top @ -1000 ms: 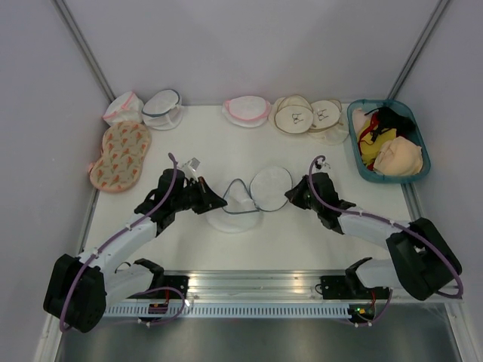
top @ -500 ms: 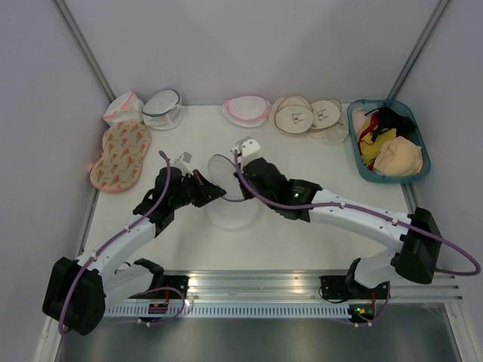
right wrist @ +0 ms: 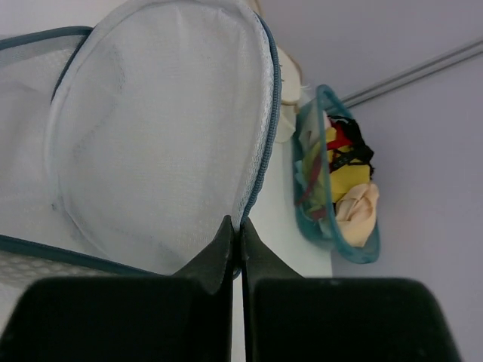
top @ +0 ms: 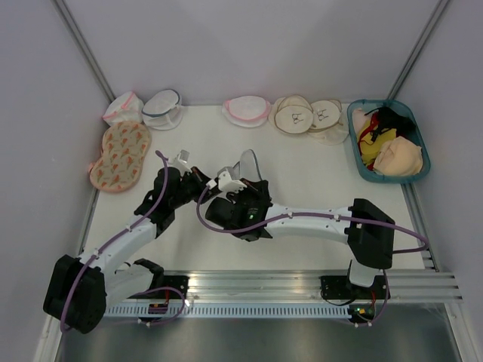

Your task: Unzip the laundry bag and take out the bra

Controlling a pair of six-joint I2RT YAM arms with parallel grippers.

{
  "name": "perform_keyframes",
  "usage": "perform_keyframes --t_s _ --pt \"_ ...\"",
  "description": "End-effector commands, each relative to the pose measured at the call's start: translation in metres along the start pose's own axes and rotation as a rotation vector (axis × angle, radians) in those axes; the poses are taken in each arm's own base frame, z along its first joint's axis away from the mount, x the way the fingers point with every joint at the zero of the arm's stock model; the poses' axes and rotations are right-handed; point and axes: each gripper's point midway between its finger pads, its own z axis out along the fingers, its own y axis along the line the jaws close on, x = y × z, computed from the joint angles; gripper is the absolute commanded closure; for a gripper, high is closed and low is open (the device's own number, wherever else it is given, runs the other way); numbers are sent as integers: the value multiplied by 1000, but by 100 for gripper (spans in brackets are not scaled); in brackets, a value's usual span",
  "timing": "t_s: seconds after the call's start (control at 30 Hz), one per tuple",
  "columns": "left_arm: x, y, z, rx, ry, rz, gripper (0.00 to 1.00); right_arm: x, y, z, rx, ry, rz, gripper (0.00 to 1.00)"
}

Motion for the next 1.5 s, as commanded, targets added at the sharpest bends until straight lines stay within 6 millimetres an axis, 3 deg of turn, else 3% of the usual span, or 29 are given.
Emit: perform_keyframes --t_s 0.0,0.1,0.17,0.2,0.23,0.27,0.3,0.43,0.53,0.6,0.7,0.87,1.07,1.3,1.43,1.47 --pt "-7 -8 4 56 -23 -28 98 0 -59 -7 255 -26 -74 100" --pt "-5 -9 10 73 -2 -46 98 -7 -84 -13 347 -41 -54 100" --pt "-3 -11 14 84 20 -50 98 -17 -94 -15 381 -78 74 99" --pt "1 -9 18 82 48 -60 98 -17 -111 -19 417 -107 -26 100" --pt "1 -10 20 90 56 -59 98 -21 -117 -19 421 -147 13 100" --pt "2 -13 22 103 68 -56 98 -34 -112 -16 387 -219 211 99" --pt "3 -10 25 98 78 -60 98 -33 -121 -18 389 -222 104 100" --pt "4 -10 28 96 100 -45 98 -29 -136 -19 378 -209 220 100" --pt "3 -10 28 93 103 -31 98 -31 -138 -20 401 -223 158 100" --pt "4 -12 28 97 105 -28 98 -29 -132 -18 403 -214 96 100" --pt "3 -10 29 92 102 -29 98 -28 -109 -18 406 -239 -38 100" --pt "4 -8 32 93 106 -34 98 -35 -58 -37 357 -326 -192 99" --pt "5 -3 35 96 99 -42 98 -43 -31 -56 305 -377 -186 99" --pt "8 -4 38 115 114 -59 98 -60 -5 -95 227 -472 -112 98" --pt "6 -8 35 126 110 -56 98 -59 3 -100 200 -467 -95 11" --pt "7 -8 35 125 110 -55 98 -59 3 -102 193 -467 -87 7"
